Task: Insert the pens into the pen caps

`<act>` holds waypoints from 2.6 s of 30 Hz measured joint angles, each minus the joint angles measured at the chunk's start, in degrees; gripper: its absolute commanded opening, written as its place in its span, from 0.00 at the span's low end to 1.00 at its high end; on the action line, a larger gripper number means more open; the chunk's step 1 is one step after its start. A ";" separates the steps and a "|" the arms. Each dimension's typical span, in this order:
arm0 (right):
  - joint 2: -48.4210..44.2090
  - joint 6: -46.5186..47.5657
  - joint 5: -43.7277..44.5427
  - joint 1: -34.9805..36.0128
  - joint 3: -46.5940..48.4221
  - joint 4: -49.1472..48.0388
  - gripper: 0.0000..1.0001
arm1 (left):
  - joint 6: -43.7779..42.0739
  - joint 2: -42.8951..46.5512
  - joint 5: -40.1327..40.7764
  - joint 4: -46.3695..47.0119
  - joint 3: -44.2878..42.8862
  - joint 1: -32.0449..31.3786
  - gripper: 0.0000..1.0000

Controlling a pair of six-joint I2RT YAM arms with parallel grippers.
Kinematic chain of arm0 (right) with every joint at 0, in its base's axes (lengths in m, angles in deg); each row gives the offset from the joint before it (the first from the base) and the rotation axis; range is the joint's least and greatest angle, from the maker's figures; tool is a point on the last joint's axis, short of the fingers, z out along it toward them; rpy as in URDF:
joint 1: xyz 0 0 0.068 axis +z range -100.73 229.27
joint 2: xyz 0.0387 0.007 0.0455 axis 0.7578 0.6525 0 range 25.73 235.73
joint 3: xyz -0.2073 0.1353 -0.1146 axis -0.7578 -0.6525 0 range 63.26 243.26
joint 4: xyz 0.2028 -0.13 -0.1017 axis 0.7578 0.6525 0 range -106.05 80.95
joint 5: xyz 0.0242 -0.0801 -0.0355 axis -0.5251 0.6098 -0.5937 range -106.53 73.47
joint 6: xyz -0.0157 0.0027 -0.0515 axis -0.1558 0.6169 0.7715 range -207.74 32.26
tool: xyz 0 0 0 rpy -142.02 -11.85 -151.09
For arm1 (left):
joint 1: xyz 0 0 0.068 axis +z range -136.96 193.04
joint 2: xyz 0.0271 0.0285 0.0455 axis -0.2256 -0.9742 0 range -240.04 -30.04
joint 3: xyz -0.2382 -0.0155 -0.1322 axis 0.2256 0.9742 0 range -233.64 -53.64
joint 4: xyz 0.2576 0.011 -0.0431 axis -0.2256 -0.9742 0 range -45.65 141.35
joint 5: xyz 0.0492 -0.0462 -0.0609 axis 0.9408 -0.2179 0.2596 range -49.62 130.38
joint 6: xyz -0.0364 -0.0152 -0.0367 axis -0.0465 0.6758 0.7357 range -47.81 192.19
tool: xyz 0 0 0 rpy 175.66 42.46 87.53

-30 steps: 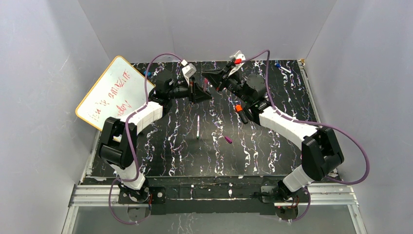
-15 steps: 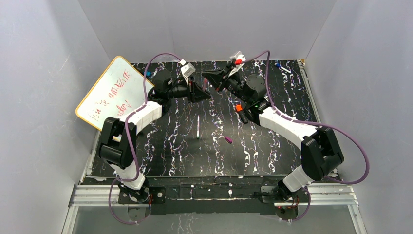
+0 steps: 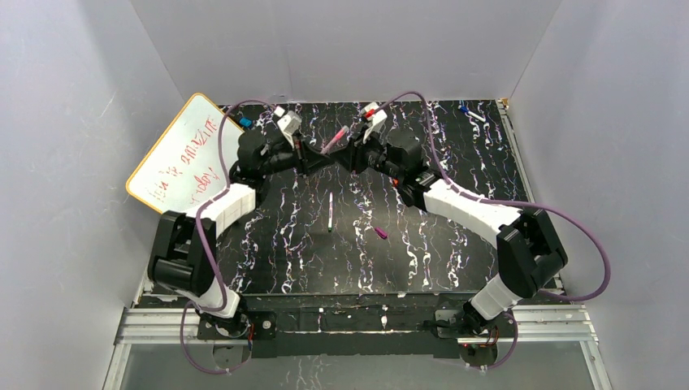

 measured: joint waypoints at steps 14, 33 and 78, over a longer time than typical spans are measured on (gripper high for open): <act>5.53 0.79 -0.70 -2.25 10.34 16.90 0.73 | -1.18 7.61 5.88 0.81 15.37 0.79 0.00; -13.22 1.90 -1.51 -11.74 3.50 18.91 0.82 | -5.81 8.37 44.44 -38.97 15.82 -1.44 0.00; -20.59 -0.02 -1.77 -13.60 -3.74 24.26 0.75 | -5.09 3.04 56.76 -52.61 -0.57 -11.54 0.70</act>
